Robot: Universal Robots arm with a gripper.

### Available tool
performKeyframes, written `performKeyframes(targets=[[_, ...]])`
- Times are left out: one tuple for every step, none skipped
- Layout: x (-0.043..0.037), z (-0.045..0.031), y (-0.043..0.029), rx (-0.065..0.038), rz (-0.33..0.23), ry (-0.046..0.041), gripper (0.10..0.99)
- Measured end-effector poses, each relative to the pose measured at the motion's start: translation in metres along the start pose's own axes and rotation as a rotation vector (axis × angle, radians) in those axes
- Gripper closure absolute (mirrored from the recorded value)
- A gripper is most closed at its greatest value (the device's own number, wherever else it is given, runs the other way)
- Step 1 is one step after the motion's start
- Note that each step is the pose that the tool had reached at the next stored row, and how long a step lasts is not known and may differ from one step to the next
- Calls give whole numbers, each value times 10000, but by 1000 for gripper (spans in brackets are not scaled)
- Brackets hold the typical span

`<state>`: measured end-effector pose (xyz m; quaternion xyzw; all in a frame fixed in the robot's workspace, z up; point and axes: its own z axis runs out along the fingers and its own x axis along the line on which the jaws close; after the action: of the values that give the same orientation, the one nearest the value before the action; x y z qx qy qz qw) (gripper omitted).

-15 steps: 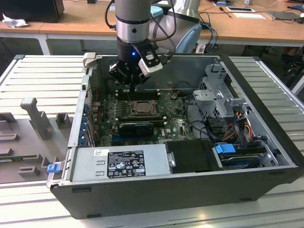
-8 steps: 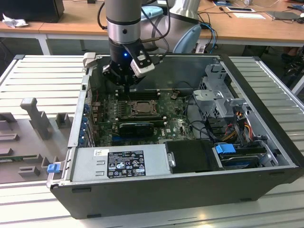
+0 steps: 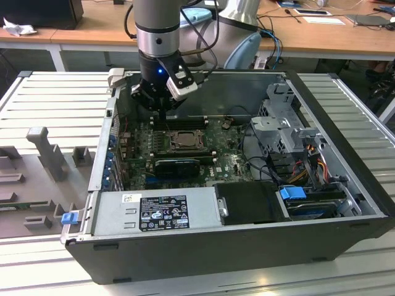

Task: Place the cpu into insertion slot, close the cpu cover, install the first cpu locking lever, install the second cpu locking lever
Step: 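Install the first cpu locking lever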

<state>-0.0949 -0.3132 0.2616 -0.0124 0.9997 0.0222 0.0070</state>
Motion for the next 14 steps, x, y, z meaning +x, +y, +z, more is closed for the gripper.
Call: performKeyframes(targets=[[14, 1, 10, 0, -1, 0, 980], [32, 4, 21, -1, 0, -1, 980], [58, 9, 35, -1, 0, -1, 980], [68, 11, 37, 0, 1, 0, 980], [75, 12, 38, 0, 1, 0, 980], [86, 16, 38, -1, 0, -1, 980], [94, 17, 38, -1, 0, -1, 980], [100, 17, 38, -1, 0, -1, 980], [112, 18, 39, 0, 0, 0, 980], [126, 18, 40, 1, -1, 1, 980], [141, 20, 43, -1, 0, -1, 980], [151, 20, 46, 0, 1, 0, 980], [165, 22, 57, 0, 1, 0, 980], [169, 24, 69, 0, 0, 0, 980]])
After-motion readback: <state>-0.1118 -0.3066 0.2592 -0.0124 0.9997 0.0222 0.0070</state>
